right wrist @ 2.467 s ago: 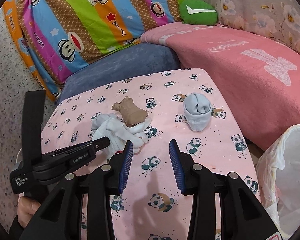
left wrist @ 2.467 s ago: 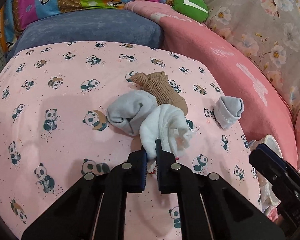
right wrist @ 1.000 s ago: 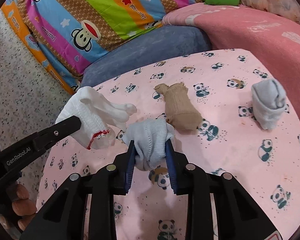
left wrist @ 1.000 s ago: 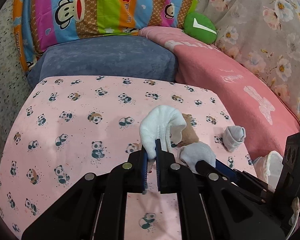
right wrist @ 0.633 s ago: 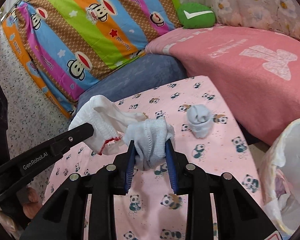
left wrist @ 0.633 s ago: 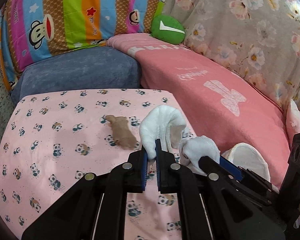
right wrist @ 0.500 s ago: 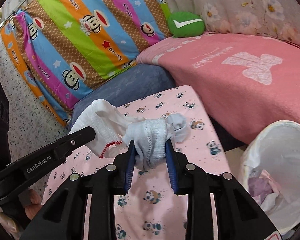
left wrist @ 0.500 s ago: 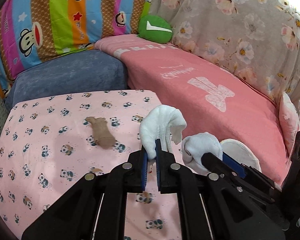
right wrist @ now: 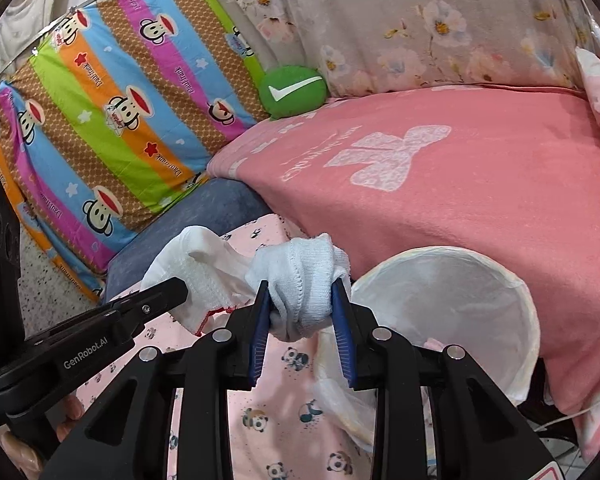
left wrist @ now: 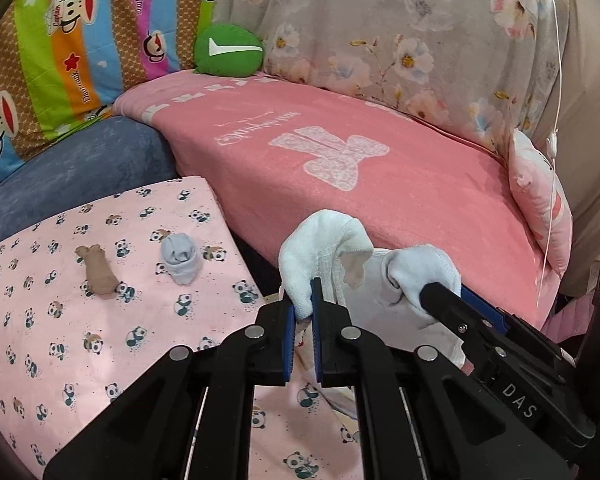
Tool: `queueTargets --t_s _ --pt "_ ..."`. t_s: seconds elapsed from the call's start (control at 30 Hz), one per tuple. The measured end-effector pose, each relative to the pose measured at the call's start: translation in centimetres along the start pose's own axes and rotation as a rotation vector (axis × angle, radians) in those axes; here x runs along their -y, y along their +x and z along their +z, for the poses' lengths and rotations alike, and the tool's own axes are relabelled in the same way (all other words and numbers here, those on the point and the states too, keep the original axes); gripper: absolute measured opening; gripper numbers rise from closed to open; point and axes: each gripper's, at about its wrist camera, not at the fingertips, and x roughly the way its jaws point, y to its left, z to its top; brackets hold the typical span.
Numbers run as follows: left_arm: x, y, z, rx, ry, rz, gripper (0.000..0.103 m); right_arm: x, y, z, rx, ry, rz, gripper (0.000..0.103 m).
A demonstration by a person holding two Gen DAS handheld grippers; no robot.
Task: Collect trash
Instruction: 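Carry both socks over the white bin and open both tools to drop them, then move both tools back to the tan sock and light blue sock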
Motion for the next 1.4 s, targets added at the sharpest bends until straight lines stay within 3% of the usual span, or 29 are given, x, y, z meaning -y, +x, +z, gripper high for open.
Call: queueTargets --t_s 0.4,0.77,0.83,0.9,0.97,1.4 --pt "5.9 3.0 -0.8 -0.059 0.075 -0.052 0.007 5.9 -2.2 0.1 0.021 0.044 -0.07 0.03" --pt "7.1 4.9 -1.3 -0.089 0.097 -0.084 0.01 8.5 -2.3 -0.1 0.021 0.073 -0.102 0.031" --pt "7.0 5.0 -1.3 -0.096 0.09 -0.074 0.024 8.9 -2.2 0.0 0.022 0.077 -0.102 0.034" --pt "6.7 4.8 -1.3 -0.079 0.08 -0.054 0.066 8.8 -2.1 0.0 0.025 0.078 -0.104 0.039" --pt "6.6 4.3 -1.3 -0.038 0.084 -0.009 0.074 8.7 -2.1 -0.1 0.033 0.077 -0.11 0.041" --pt "4.0 3.5 -1.0 -0.025 0.037 0.031 0.075 7.5 -2.4 -0.1 0.04 0.055 -0.097 0.042"
